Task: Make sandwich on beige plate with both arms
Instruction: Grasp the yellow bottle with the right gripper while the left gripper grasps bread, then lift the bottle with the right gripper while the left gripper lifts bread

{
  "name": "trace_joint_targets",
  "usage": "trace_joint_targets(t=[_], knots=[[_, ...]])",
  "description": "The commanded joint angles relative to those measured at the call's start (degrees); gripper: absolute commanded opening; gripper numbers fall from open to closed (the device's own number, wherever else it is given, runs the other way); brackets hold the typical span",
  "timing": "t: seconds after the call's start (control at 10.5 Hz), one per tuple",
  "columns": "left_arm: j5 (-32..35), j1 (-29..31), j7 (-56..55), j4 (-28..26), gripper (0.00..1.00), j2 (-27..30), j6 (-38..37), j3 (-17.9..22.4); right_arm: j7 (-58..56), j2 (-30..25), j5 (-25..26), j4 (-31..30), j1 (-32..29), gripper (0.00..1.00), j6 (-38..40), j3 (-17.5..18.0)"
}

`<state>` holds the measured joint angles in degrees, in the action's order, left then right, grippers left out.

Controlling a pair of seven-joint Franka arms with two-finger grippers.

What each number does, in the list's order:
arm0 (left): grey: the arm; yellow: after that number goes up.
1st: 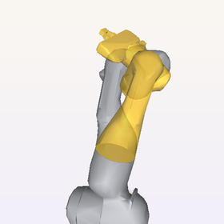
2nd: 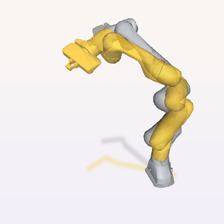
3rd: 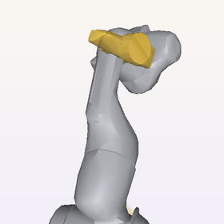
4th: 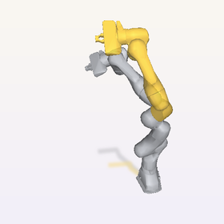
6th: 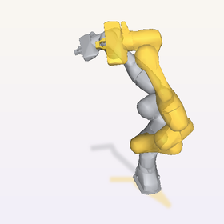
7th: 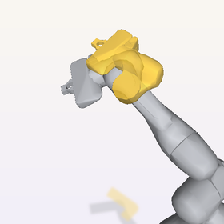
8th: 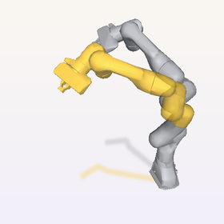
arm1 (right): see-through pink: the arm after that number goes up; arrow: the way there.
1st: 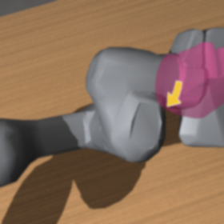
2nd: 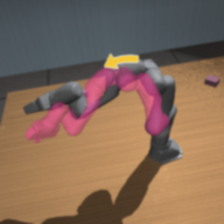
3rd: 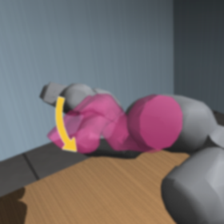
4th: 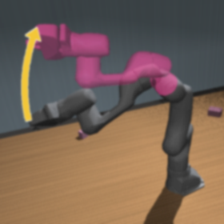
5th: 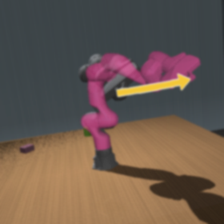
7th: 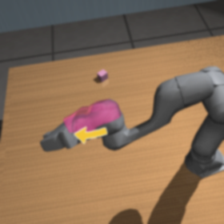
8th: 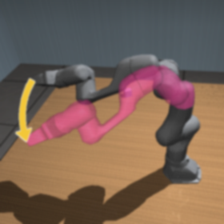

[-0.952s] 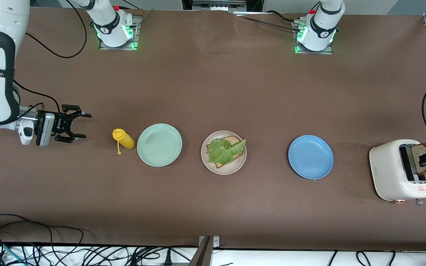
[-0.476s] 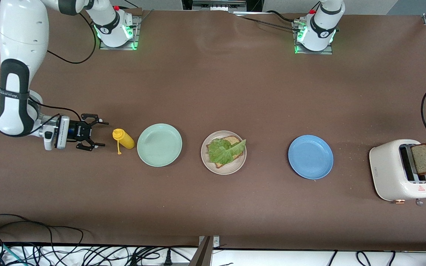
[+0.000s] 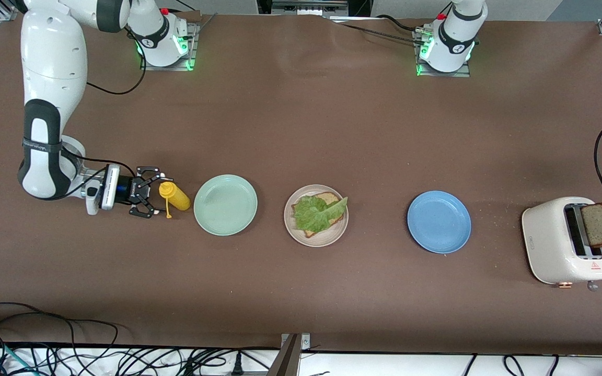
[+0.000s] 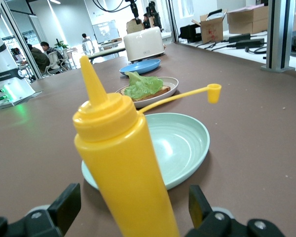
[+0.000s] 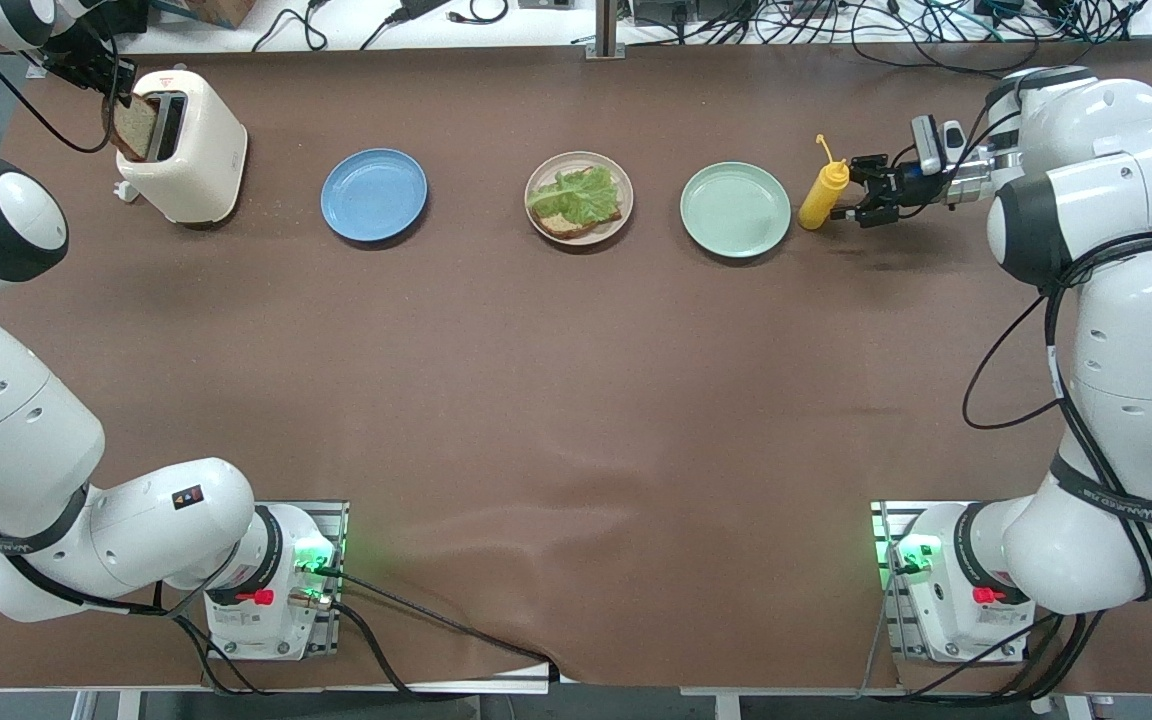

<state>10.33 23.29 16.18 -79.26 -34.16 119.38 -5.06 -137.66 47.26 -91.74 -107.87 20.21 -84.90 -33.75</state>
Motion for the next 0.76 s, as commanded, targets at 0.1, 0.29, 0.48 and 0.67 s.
trace_joint_targets(t=[0.1,0.29,0.48,0.67], knots=[[-1.5,0.1,0.7,1.0,0.00,1.3,-5.0,-1.4,-3.9,1.9,-1.6,3.4,-3.2,0.27,1.4,3.2],[-1.6,-0.3,0.7,1.1,0.00,3.9,-9.2,-1.5,-3.8,1.9,-1.4,3.9,-3.3,0.00,2.2,3.3],[-1.6,-0.4,0.8,1.1,0.00,6.3,-12.3,-2.2,-1.3,1.4,-1.5,4.7,-3.7,0.00,2.5,3.0],[-3.0,-0.3,0.8,1.0,0.00,8.8,-13.3,-2.1,5.6,1.2,-0.6,7.8,-2.8,0.00,1.8,2.1]])
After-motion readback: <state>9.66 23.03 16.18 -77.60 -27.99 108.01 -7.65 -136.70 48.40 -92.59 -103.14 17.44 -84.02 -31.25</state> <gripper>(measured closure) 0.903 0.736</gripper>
